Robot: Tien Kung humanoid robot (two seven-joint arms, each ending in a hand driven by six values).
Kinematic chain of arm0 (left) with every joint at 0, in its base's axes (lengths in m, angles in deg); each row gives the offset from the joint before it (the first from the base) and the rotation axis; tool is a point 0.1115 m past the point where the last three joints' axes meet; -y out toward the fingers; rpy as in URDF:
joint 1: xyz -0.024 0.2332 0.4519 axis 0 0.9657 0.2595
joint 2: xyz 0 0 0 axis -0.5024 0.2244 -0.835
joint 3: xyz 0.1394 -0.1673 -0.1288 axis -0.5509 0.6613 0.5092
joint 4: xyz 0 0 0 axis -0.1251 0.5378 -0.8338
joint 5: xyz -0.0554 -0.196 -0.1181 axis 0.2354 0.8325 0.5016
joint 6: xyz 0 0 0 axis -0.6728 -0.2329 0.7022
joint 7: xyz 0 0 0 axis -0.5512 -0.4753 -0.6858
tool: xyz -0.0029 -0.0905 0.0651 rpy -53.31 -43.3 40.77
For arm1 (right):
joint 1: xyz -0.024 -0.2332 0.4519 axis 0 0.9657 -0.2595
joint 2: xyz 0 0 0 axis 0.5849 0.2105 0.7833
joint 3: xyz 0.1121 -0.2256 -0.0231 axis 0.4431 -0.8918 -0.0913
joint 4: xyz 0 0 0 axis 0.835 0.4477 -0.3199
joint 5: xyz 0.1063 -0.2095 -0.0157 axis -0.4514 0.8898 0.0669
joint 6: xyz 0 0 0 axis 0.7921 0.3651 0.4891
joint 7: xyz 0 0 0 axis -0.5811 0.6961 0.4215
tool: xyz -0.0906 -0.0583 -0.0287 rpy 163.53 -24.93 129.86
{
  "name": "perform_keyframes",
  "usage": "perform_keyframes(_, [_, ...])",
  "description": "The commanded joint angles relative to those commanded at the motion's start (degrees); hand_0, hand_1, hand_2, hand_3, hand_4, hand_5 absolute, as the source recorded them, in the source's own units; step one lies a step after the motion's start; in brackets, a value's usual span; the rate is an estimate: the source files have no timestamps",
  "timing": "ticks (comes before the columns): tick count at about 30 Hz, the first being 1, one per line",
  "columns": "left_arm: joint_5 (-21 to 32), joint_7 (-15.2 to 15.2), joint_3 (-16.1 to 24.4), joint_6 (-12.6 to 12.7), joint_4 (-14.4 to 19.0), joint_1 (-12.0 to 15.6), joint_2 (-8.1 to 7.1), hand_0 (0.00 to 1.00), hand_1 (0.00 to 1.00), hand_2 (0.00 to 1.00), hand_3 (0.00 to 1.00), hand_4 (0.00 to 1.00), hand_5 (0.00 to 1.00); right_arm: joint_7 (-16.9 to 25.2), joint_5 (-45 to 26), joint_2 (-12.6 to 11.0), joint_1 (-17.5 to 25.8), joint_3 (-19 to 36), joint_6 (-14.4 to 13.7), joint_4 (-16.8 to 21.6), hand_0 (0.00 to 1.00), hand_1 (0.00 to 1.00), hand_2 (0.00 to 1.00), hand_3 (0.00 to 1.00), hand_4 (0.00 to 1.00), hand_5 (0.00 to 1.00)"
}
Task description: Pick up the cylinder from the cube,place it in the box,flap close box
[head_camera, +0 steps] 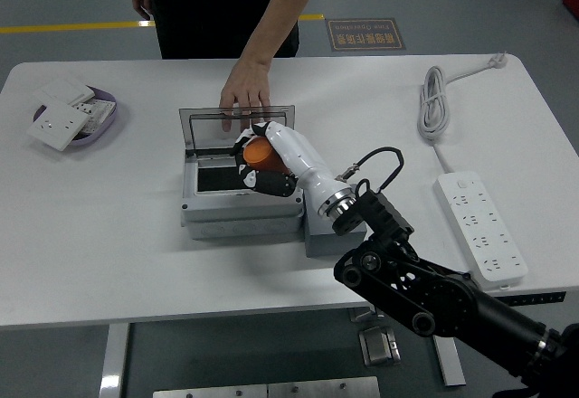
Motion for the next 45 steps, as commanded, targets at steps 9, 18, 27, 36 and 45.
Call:
perform_keyframes(9, [-0.51, -0.06, 0.42, -0.12, 0.00, -0.21, -0.63, 0.591, 0.626, 0.567, 0.597, 0.681, 0.282, -9.21, 7.64, 0.65, -8.07, -7.23, 5.55, -2.28, 0.245, 0.317, 0.355, 0.302, 0.002, 0.002])
perform_keyframes(18, [-1.13, -0.29, 0.83, -0.16, 0.00, -0.42, -1.15, 0.591, 0.626, 0.568, 0.596, 0.682, 0.283, -10.74, 8.73, 0.65, -13.24, -11.27, 7.58, -6.73, 0.298, 0.340, 0.367, 0.342, 0.002, 0.002])
perform_keyframes(27, [-1.44, -0.44, 0.97, -0.25, 0.00, -0.66, -1.47, 0.591, 0.626, 0.567, 0.596, 0.680, 0.280, -10.29, 6.23, 0.65, -15.19, -13.59, 11.04, -9.59, 0.319, 0.371, 0.394, 0.395, 0.002, 0.002])
perform_keyframes(36, [-1.59, -0.40, 1.08, -0.26, 0.00, -0.83, -1.61, 0.591, 0.625, 0.567, 0.596, 0.676, 0.273, -11.49, 8.18, 0.65, -15.87, -13.22, 15.81, -11.05, 0.811, 0.738, 0.750, 0.701, 0.481, 0.286])
perform_keyframes(45, [-1.72, -0.36, 1.13, -0.30, 0.00, -0.92, -1.66, 0.591, 0.625, 0.566, 0.596, 0.674, 0.271, -11.58, 9.14, 0.65, -16.45, -13.12, 16.16, -10.98, 0.876, 0.781, 0.786, 0.754, 0.592, 0.315])
